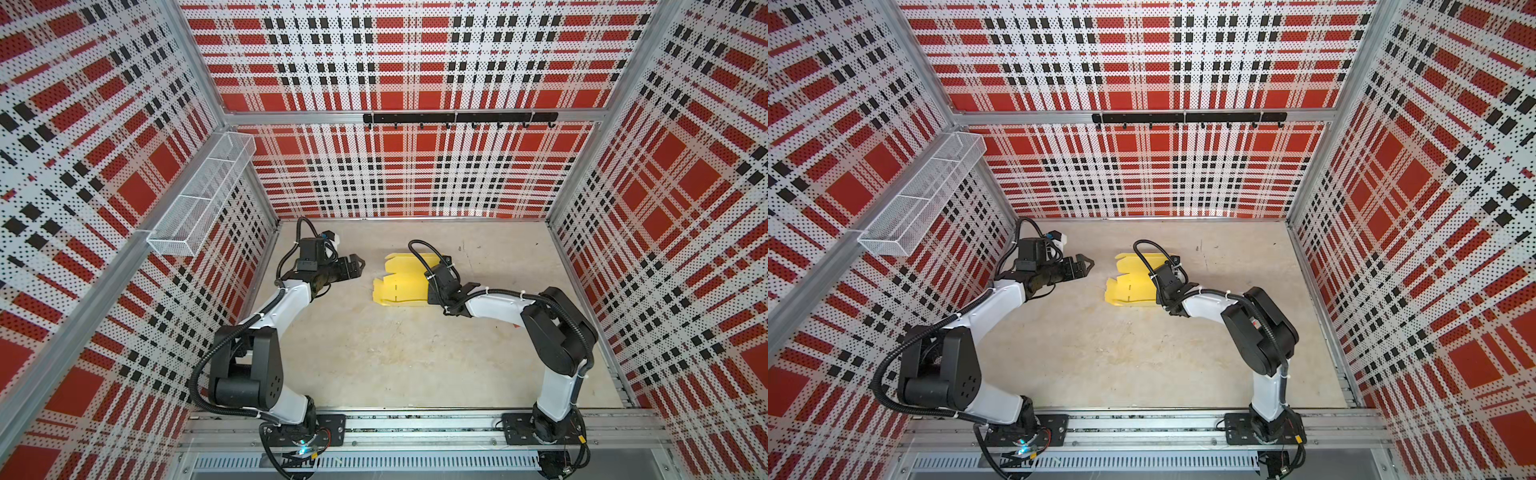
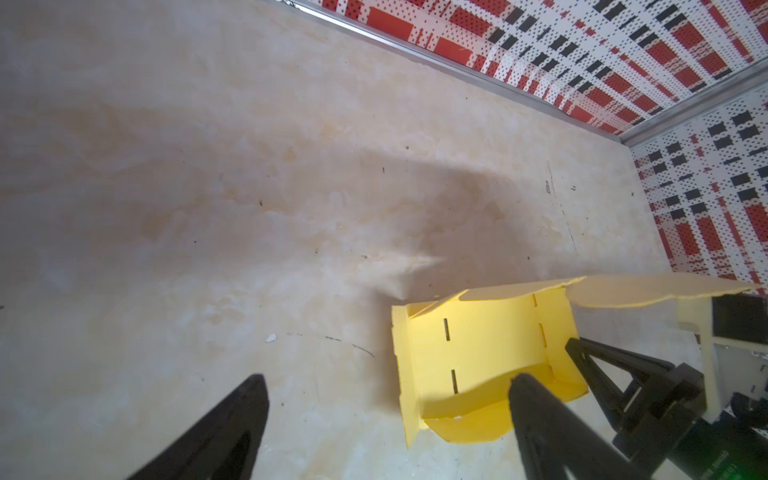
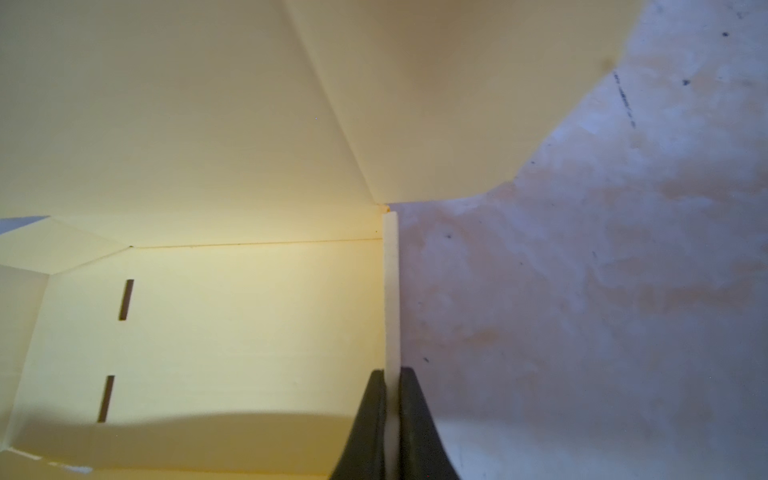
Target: Fold the paper box
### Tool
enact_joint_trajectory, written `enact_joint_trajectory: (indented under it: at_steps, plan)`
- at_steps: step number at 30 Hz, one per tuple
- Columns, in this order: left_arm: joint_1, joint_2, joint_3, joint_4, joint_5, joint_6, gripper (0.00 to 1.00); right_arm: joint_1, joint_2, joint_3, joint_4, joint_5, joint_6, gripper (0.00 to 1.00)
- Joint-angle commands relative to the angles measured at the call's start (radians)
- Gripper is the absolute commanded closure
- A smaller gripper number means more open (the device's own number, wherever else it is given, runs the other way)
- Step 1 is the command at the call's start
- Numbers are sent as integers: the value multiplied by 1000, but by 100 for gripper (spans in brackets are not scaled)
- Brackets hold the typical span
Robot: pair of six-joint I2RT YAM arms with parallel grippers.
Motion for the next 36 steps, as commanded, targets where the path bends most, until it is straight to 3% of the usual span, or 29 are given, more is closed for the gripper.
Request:
enact_joint_trajectory:
  at_steps: [1,4,13,23,36]
  plan:
    - [-47,23,-15,48,15,-45,17,-6,-87,-68,34,21,-4,90]
    - [-81,39,-13,62,40,-74,29,-14,-129,-106,9,19,7,89]
    - [-157,114,-19,120,92,-174,98,-19,-178,-205,65,22,9,89]
    - [-186,253,44,129,151,-276,100,-33,-157,-227,111,1,-6,90]
    - [-239,382,196,21,160,-222,100,-36,-175,-245,127,-1,-7,90]
